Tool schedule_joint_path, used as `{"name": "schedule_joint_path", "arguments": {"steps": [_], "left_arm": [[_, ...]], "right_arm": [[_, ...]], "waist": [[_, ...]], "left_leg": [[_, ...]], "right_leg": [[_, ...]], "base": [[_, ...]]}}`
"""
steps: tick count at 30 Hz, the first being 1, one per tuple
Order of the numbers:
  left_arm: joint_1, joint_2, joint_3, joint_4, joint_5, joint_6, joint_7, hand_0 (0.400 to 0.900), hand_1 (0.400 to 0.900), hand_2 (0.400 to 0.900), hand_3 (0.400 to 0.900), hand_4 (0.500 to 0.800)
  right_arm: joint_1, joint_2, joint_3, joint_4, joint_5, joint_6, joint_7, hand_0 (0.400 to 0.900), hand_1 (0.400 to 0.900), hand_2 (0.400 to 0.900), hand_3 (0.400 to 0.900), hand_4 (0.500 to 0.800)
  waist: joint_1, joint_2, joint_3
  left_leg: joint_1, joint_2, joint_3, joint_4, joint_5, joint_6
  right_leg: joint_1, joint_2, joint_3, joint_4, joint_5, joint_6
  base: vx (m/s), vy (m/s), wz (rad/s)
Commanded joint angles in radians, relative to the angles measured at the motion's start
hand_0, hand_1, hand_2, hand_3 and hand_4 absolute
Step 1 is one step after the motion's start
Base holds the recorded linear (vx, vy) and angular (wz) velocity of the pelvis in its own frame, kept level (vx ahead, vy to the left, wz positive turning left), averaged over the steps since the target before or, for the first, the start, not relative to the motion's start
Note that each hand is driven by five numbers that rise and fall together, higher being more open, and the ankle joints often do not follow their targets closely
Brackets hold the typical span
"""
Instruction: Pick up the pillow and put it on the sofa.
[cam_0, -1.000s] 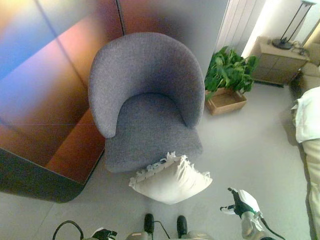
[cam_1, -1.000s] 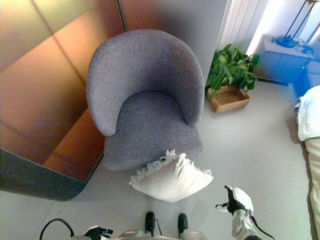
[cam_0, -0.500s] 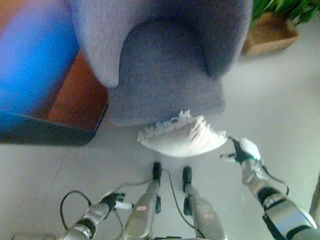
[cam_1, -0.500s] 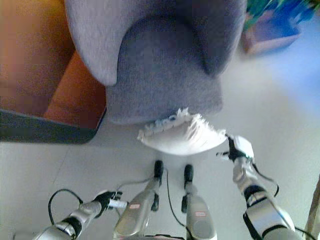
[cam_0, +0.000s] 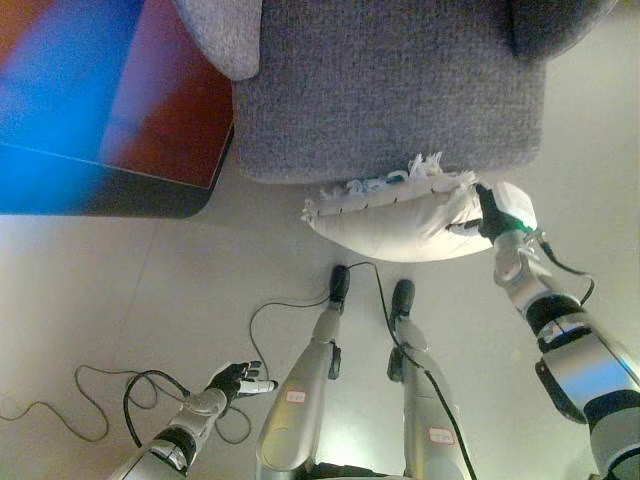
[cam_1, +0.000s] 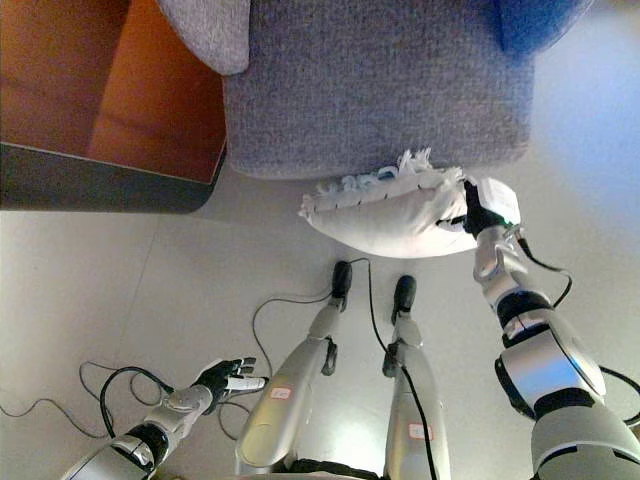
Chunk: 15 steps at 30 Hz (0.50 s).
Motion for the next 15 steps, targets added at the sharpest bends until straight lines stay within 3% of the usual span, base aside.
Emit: {"name": "schedule_joint_path", "arguments": {"steps": [1, 15], "left_arm": [[0.058, -0.008, -0.020, 0.021, -0.069, 0.006, 0.002, 0.900, 0.900, 0.900, 0.900, 0.800], [0.123, 0.000, -0.025, -0.062, -0.160, 0.017, -0.013, 0.900, 0.900, 0.900, 0.900, 0.800]], "right_arm": [[-0.088, -0.157, 0.047, -0.093, 0.027, 0.003, -0.018, 0.900, 0.900, 0.900, 0.900, 0.800], [-0.240, -0.226, 0.105, -0.148, 0.008, 0.038, 0.011, 0.900, 0.900, 0.900, 0.900, 0.800]], "waist": [[-0.001, 0.062, 0.014], [0.032, 0.114, 0.014]], "left_leg": [[-0.046, -0.074, 0.016, 0.033, -0.039, -0.012], [-0.196, -0.067, 0.018, 0.056, -0.014, -0.021]], "right_leg": [[-0.042, 0.009, -0.005, 0.059, -0.025, 0.024], [-0.203, 0.015, 0.016, 0.125, -0.039, 0.029]], "base": [[0.00, 0.073, 0.02], [0.01, 0.051, -0.04]]}}
